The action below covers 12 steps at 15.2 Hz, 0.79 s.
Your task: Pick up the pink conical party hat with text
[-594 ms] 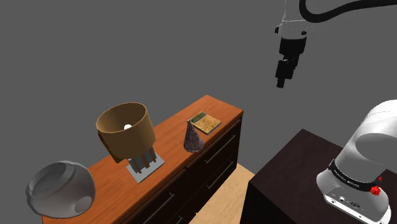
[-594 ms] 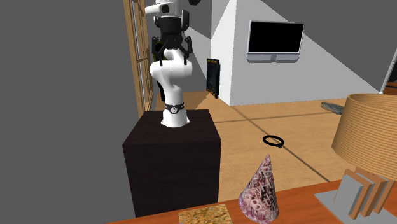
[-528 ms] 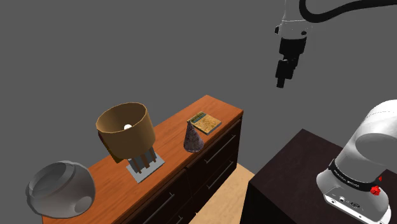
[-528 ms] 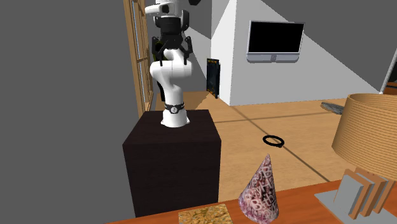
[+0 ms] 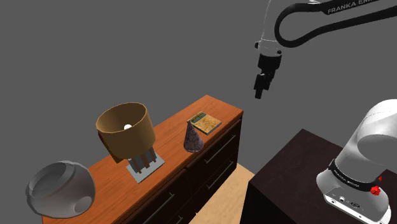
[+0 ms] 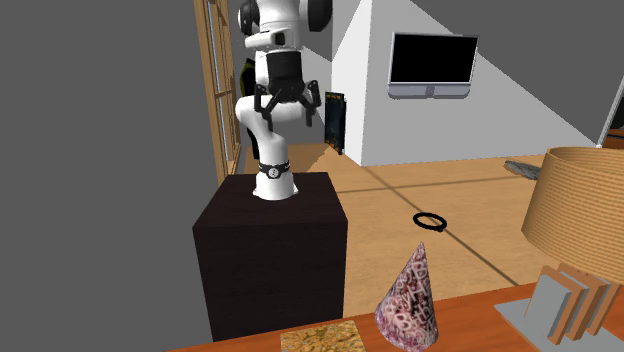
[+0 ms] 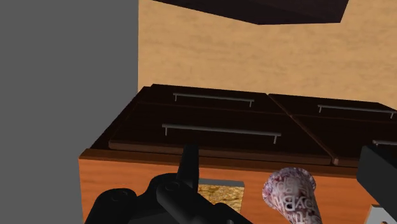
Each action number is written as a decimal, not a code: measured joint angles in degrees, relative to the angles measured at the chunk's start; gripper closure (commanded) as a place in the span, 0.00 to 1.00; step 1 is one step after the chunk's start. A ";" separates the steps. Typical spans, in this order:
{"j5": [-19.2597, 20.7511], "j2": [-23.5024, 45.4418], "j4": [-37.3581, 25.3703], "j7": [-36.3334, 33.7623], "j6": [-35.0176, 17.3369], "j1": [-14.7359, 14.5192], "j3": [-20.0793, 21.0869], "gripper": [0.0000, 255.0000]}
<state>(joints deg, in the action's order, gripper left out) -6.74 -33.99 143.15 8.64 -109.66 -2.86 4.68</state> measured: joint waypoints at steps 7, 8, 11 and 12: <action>-3.13 12.49 -2.65 1.36 -14.69 -2.66 2.25 0.00; -3.57 14.25 -2.80 1.71 -16.89 -3.02 2.53 0.00; -4.64 19.51 -4.63 2.68 -22.41 -4.02 3.33 0.00; -5.04 21.00 -4.94 3.24 -24.25 -4.30 3.47 0.00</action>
<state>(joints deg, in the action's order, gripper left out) -11.78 -13.00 138.20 11.88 -133.90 -7.15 8.15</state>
